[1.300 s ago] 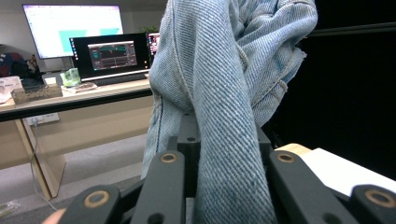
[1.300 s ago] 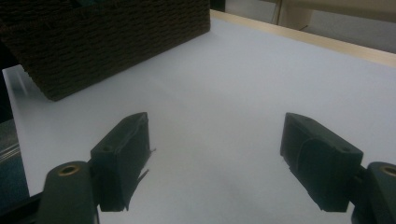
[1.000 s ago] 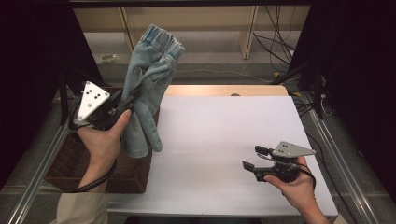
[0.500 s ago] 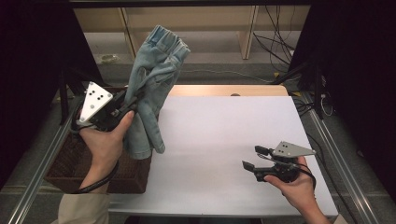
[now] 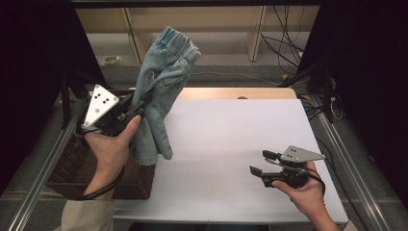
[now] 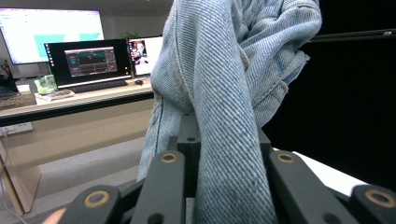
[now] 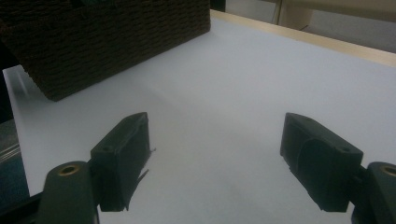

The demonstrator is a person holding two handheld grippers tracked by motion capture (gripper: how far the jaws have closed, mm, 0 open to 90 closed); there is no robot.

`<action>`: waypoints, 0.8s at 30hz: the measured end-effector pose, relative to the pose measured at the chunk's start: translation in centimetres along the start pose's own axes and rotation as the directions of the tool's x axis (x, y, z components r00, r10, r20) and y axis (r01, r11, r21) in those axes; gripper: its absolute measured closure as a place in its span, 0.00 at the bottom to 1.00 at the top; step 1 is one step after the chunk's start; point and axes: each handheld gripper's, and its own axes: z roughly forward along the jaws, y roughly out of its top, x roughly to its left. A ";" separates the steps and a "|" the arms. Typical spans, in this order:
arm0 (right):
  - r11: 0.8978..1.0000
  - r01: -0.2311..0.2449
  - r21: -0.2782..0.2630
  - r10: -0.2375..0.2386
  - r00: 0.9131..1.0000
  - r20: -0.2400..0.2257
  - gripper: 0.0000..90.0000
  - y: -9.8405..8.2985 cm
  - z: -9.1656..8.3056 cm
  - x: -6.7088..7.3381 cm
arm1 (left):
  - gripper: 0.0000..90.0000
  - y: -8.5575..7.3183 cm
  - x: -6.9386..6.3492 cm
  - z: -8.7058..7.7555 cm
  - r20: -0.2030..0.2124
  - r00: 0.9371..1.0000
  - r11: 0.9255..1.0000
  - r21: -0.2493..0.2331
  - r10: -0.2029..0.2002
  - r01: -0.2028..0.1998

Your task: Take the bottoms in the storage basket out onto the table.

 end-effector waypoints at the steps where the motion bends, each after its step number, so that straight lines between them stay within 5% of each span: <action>1: 1.000 0.000 0.000 0.000 1.000 0.000 0.28 0.0 0.0 0.0 | 0.83 0.0 -0.1 0.0 0.002 1.000 1.000 0.002 0.000 0.000; 24: 1.000 0.000 0.000 0.000 1.000 -0.001 0.28 0.0 0.0 0.0 | 0.83 -0.1 -1.5 0.5 0.051 0.999 1.000 0.006 0.002 -0.003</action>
